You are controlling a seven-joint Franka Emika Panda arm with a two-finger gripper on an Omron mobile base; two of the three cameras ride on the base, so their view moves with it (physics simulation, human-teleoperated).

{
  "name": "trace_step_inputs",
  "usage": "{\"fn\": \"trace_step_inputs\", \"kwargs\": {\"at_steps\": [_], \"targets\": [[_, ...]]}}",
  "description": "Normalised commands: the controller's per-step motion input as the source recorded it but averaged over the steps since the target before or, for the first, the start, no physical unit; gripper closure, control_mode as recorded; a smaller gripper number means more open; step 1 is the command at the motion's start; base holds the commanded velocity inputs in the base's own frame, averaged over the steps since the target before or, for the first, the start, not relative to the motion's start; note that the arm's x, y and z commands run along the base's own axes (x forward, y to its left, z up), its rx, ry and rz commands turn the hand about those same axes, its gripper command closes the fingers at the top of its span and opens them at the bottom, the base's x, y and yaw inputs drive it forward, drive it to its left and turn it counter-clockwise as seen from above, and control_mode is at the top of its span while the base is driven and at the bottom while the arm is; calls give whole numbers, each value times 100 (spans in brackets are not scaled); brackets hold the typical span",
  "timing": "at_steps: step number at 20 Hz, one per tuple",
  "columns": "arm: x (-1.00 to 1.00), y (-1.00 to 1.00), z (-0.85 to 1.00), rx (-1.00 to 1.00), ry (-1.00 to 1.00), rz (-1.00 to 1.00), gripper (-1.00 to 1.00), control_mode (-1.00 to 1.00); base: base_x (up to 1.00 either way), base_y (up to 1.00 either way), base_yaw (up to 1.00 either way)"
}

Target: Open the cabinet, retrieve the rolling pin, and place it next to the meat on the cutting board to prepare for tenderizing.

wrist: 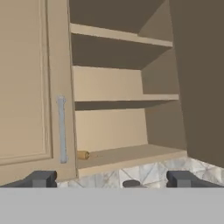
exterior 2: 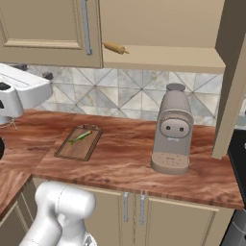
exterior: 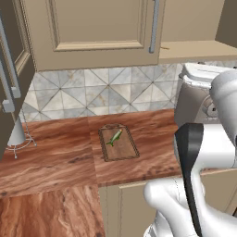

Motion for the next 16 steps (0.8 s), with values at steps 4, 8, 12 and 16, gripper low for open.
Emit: {"fn": "trace_step_inputs", "kwargs": {"at_steps": [4, 8, 12, 16], "targets": [[7, 65, 17, 13, -6, 29, -100, -100, 0, 0, 0], [28, 33, 18, 5, -3, 23, -100, -100, 0, 0, 0], [40, 4, 9, 0, 0, 14, -100, -100, 0, 0, 0], [42, 0, 0, -2, 0, 5, -100, -100, 0, 0, 0]]}}
